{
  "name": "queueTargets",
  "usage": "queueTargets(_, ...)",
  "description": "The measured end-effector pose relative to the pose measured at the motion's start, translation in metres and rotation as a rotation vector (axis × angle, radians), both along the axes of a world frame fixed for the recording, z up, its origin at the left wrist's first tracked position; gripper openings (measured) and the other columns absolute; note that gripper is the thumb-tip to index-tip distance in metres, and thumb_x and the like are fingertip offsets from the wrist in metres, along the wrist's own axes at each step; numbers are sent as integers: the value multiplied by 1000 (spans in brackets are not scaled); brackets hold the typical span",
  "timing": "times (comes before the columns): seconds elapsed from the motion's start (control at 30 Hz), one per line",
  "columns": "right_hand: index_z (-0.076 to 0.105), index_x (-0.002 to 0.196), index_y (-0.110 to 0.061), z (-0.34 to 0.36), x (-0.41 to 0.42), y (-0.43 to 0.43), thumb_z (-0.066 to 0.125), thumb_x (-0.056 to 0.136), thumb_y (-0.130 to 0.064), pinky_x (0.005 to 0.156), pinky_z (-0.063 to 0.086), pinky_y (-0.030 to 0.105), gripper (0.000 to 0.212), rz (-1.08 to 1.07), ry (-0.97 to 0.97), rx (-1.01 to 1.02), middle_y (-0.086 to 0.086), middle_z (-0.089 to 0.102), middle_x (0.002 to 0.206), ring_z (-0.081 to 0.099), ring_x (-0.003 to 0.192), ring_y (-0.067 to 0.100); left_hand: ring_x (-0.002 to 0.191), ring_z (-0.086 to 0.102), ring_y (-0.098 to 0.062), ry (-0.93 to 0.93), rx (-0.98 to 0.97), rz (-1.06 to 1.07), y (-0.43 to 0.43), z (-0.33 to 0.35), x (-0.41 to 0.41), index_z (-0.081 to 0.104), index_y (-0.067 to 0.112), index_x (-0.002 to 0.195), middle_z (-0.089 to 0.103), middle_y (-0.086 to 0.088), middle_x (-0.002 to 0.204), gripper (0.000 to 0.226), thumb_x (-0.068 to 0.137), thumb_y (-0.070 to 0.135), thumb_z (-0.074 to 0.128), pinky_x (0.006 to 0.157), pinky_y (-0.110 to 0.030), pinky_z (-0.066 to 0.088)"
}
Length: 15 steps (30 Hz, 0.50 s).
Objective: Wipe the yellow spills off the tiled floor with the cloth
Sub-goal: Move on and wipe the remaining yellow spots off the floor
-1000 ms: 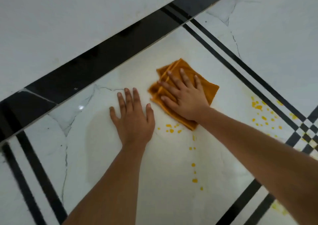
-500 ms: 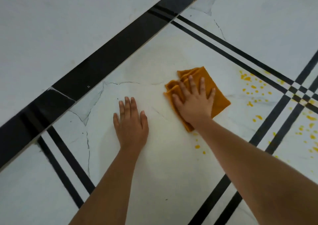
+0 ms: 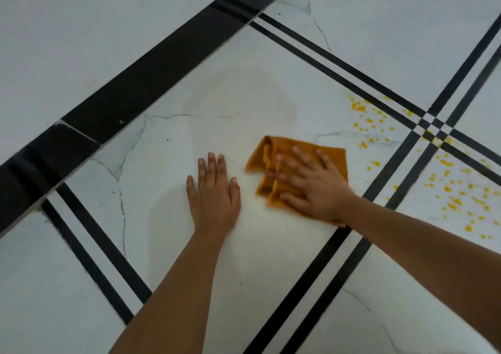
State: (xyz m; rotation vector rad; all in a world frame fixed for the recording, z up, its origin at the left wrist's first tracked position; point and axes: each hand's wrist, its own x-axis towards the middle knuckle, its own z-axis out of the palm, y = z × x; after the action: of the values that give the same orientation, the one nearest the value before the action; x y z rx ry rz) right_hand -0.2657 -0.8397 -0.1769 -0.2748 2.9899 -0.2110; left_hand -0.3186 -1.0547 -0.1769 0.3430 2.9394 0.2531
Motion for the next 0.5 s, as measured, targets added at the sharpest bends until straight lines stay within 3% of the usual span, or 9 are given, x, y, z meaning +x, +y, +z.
queueTargets(0.07,18,141,-51,4,0,-5,12,85,-65,112,3,55,58,-311,-47,-24,-12,14,156,4,146,22,144,-5,-18,-9,-1,17,5,-1,6,2,17,149,0,-2,158,57,98,35,22,114,-43,-2)
queueTargets(0.1,17,142,-51,3,6,-15,11,85,-66,112,0,55,59,-364,-34,-26,-12,11,157,1,146,22,144,-5,-18,-7,1,21,7,0,8,3,17,149,1,-2,158,57,98,35,23,114,-43,-2)
queueTargets(0.2,18,141,-51,0,34,-25,11,85,-70,111,3,56,60,-138,-37,-9,-10,15,156,4,145,23,145,-1,-20,8,-8,9,12,5,15,7,15,149,5,-3,158,56,99,34,24,114,-44,2)
queueTargets(0.33,-9,139,-52,22,42,22,7,79,-72,114,-5,47,64,-9,-184,-71,-14,-2,157,-10,144,15,145,-1,-19,11,48,60,29,22,28,10,14,149,6,-4,158,56,99,36,22,114,-43,2)
queueTargets(0.5,1,147,-39,57,62,84,8,85,-63,116,2,43,66,44,-230,77,-7,8,158,1,146,17,144,5,-21,-21,33,-52,77,51,32,15,10,148,14,-7,157,57,99,39,19,114,-44,6)
